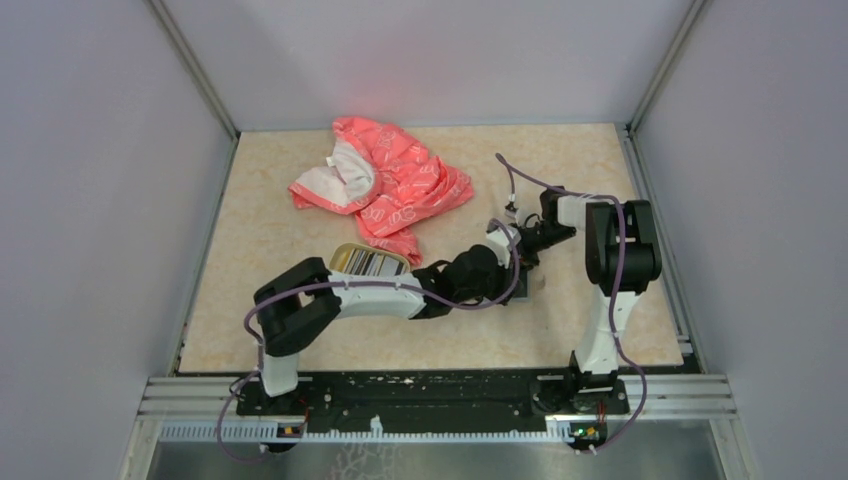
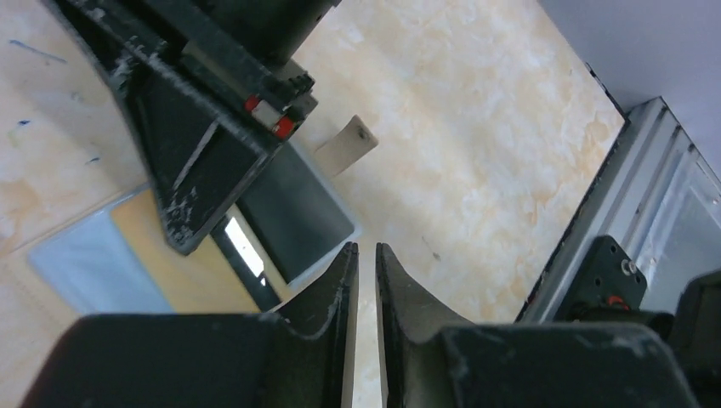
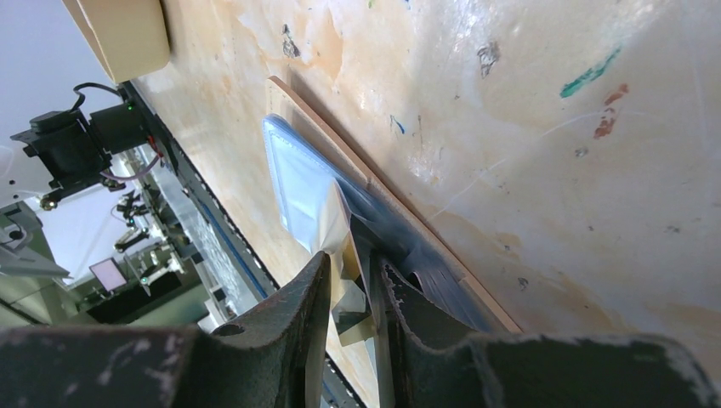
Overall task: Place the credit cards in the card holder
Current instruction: Insert the credit card into the card holder.
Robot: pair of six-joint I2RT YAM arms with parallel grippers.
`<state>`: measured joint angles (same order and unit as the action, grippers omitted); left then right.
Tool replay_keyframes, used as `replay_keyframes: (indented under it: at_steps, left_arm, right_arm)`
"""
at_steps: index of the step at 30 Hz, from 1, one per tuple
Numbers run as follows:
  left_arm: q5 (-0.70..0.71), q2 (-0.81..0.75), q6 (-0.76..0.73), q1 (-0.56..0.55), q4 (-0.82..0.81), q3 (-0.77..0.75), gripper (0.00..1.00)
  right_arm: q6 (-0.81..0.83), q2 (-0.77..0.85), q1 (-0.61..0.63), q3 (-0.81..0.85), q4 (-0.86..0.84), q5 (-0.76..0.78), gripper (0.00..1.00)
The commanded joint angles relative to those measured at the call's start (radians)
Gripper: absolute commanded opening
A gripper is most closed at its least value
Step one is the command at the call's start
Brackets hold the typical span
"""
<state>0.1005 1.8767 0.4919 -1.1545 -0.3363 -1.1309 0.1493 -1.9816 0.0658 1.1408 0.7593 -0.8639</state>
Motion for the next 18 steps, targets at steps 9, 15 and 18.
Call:
replay_keyframes:
  at_steps: [9,15,18]
  left_arm:
    - [0.279,0.213,0.024,-0.047,0.201,-0.233,0.12]
    - [0.344,0.245,-0.006,-0.047,0.195,-0.242,0.12]
    - [0.364,0.265,-0.011,-0.047,0.21,-0.26,0.12]
  right_arm:
    - [0.049,0.01,0.009,0.008,-0.05,0.093,0.25]
    - [0.052,0.015,0.006,0.005,-0.05,0.104,0.26]
    - [0.054,0.017,0.0,0.005,-0.045,0.106,0.26]
